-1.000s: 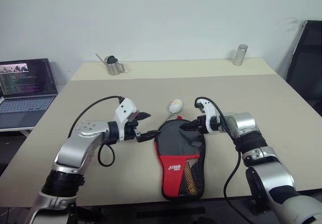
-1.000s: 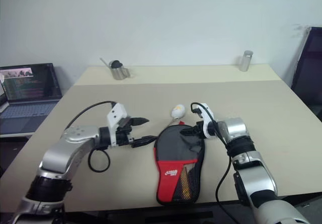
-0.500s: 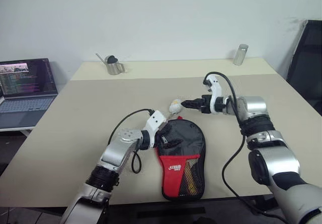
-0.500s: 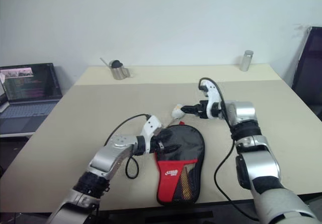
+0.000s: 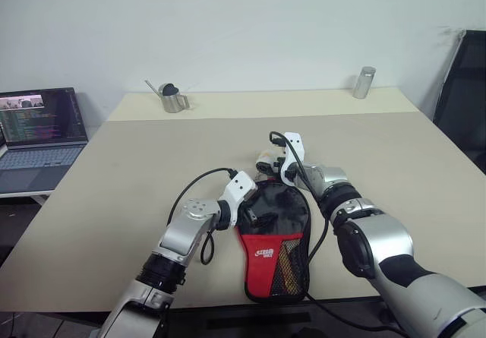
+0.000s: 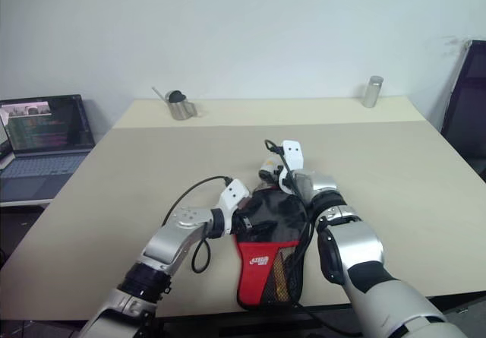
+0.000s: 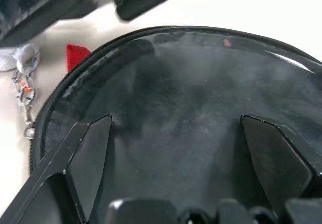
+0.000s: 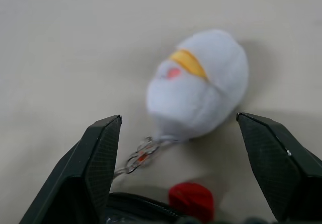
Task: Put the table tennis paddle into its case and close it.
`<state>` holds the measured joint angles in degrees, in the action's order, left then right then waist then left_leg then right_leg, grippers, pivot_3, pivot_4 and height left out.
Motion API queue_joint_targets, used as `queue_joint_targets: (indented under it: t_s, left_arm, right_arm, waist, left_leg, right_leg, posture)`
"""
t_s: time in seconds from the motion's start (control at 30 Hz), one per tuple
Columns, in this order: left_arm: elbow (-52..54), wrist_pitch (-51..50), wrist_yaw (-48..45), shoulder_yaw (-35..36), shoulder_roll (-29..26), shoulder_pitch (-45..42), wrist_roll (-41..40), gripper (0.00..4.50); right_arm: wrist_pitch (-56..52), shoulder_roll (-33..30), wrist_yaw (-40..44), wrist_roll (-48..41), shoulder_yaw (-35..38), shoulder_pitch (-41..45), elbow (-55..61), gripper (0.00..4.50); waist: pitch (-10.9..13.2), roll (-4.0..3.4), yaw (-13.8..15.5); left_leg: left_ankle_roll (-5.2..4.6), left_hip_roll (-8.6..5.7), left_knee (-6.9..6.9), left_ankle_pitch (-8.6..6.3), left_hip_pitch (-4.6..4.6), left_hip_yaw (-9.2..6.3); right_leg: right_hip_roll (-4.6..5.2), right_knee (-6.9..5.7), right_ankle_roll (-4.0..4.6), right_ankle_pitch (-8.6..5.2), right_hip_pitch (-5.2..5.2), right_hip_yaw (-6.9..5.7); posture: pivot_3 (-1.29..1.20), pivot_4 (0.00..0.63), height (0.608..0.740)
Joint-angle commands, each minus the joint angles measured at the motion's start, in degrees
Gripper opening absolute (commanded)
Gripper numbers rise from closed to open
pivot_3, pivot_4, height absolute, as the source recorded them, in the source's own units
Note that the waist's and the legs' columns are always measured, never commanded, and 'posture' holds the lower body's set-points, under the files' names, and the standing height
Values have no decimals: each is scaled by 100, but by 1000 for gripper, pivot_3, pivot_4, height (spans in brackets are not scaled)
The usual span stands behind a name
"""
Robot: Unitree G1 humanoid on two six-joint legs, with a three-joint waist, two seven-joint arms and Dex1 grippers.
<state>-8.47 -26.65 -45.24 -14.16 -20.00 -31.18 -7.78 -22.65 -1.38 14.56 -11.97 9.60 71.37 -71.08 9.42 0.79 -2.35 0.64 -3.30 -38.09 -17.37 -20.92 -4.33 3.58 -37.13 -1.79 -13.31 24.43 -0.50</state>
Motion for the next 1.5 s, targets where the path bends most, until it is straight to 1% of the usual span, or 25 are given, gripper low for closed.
queue_joint_targets:
  t_s: [0.03,0.33,0.37,0.43,0.6,0.7,0.77,0.93,1.13,1.27,1.5]
  left_arm:
    - [372,-122,66,32,-43,108,9,4500]
    - [754,-369,220,59,-93,309,-2,4500]
    - [770,-382,237,62,-90,316,-7,4500]
    - [804,-403,264,67,-87,331,-11,4500]
    - [853,-432,301,68,-81,349,-14,4500]
    - [860,-434,315,61,-88,344,-15,4500]
    - [847,-429,318,57,-90,328,-16,4500]
    - [821,-411,303,48,-78,305,-23,4500]
    - [683,-346,326,46,1,243,-19,4500]
    - [555,-292,291,5,62,192,-8,4500]
    - [318,-172,243,-34,151,70,17,4500]
  right_arm:
    - [346,101,-370,10,175,229,-73,3982]
    - [785,442,-765,60,309,278,-307,3982]
    - [809,463,-786,71,314,281,-316,3816]
    - [867,497,-871,98,333,281,-339,3386]
    - [945,520,-1022,154,377,274,-378,1637]
    - [961,524,-1075,175,399,262,-385,511]
    - [966,521,-1092,184,402,255,-387,26]
    - [949,475,-1116,196,415,240,-373,26]
    - [856,233,-649,278,295,301,-199,26]
    - [756,-240,-600,387,220,166,-88,26]
    - [431,-817,-322,508,118,-84,197,26]
  waist:
    - [0,0,-5]
    - [-1,-1,-62]
    - [-1,-1,-65]
    - [-1,-1,-72]
    - [-1,-1,-75]
    - [-1,-1,-76]
    - [-1,-1,-76]
    - [-1,-1,-78]
    - [-1,-1,-78]
    - [-1,-1,-57]
    - [-1,-1,-27]
  left_leg:
    - [0,0,0,0,0,0]
    - [0,1,0,0,1,0]
    - [0,2,0,0,2,1]
    - [0,1,0,0,2,0]
    - [0,1,0,0,2,0]
    - [0,1,0,0,2,1]
    - [0,2,0,0,2,1]
    - [0,1,0,1,2,1]
    - [0,1,0,1,2,1]
    - [0,0,-1,1,2,1]
    - [0,0,-2,1,2,2]
  right_leg:
    - [0,0,0,0,0,0]
    - [-2,-4,0,0,-1,1]
    - [-2,-4,0,0,-1,1]
    - [-2,-4,0,0,-1,1]
    - [-2,-5,0,0,-1,1]
    - [-2,-5,0,0,-1,2]
    - [-2,-6,0,0,-1,1]
    - [-2,-6,0,0,-1,2]
    - [-2,-6,0,0,-2,1]
    - [-2,-5,0,0,-3,1]
    - [-1,-4,0,0,-6,0]
  posture:
    - [0,150,740]
    - [0,150,740]
    - [0,150,740]
    - [0,150,740]
    - [0,150,740]
    - [0,150,740]
    - [0,150,740]
    - [0,150,740]
    - [0,150,740]
    - [0,150,740]
    - [0,150,740]
